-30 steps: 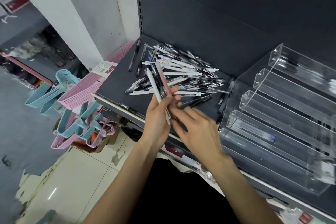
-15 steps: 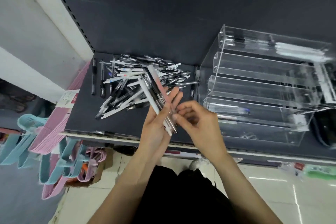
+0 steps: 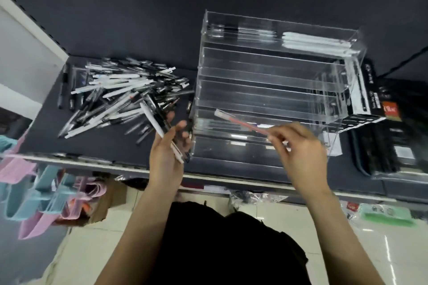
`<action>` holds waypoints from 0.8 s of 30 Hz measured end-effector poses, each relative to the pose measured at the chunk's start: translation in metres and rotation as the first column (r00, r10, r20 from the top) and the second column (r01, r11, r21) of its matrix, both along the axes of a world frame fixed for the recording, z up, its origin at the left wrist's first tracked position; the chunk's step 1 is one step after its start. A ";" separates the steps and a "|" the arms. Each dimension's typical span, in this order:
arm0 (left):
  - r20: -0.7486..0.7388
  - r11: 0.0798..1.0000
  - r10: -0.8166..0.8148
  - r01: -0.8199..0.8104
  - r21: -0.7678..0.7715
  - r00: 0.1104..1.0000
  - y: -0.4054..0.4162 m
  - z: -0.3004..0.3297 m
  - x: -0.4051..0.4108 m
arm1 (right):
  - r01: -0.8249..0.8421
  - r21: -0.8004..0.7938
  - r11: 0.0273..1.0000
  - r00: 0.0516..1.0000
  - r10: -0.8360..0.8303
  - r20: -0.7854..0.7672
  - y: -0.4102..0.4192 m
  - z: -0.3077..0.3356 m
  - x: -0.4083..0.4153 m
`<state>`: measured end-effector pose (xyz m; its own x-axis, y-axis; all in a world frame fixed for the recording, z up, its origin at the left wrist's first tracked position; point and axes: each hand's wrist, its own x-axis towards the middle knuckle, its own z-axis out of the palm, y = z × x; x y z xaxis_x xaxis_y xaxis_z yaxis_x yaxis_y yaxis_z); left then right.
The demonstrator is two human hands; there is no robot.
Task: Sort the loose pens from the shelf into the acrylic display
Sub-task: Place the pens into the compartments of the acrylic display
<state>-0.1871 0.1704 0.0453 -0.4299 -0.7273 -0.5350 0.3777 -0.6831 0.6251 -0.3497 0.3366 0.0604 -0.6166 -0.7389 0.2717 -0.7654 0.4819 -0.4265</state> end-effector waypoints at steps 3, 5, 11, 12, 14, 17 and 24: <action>0.022 0.996 0.085 -0.085 0.029 0.996 0.022 -0.009 -0.003 | -0.096 0.142 0.985 0.981 0.118 -0.157 0.001 -0.017 -0.026; -0.005 0.990 0.134 -0.134 0.054 0.991 0.038 -0.011 -0.004 | -0.200 0.186 0.962 0.941 0.242 -0.238 -0.009 -0.027 -0.034; -0.035 0.978 0.192 -0.188 0.087 0.981 0.066 0.000 -0.004 | -0.380 0.264 0.887 0.827 0.453 -0.332 -0.035 -0.034 -0.045; -0.038 0.978 0.191 -0.187 0.090 0.981 0.067 0.001 -0.004 | -0.407 0.264 0.874 0.806 0.480 -0.347 -0.038 -0.033 -0.046; -0.038 0.982 0.180 -0.177 0.070 0.983 0.067 0.004 -0.004 | -0.438 0.313 0.843 0.749 0.535 -0.392 -0.047 -0.033 -0.045; -0.038 0.989 0.142 -0.141 0.037 0.989 0.066 0.008 -0.005 | -0.438 0.429 0.790 0.661 0.607 -0.441 -0.057 -0.035 -0.041; -0.045 0.999 0.040 -0.040 0.020 0.998 0.060 0.010 -0.003 | -0.420 0.564 0.711 0.626 0.677 -0.386 -0.061 -0.032 -0.036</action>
<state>-0.1904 0.2304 0.0554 -0.4247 -0.7342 -0.5297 0.4324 -0.6785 0.5938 -0.3859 0.2760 0.0282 0.1024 -0.9946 0.0195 -0.9619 -0.0940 0.2567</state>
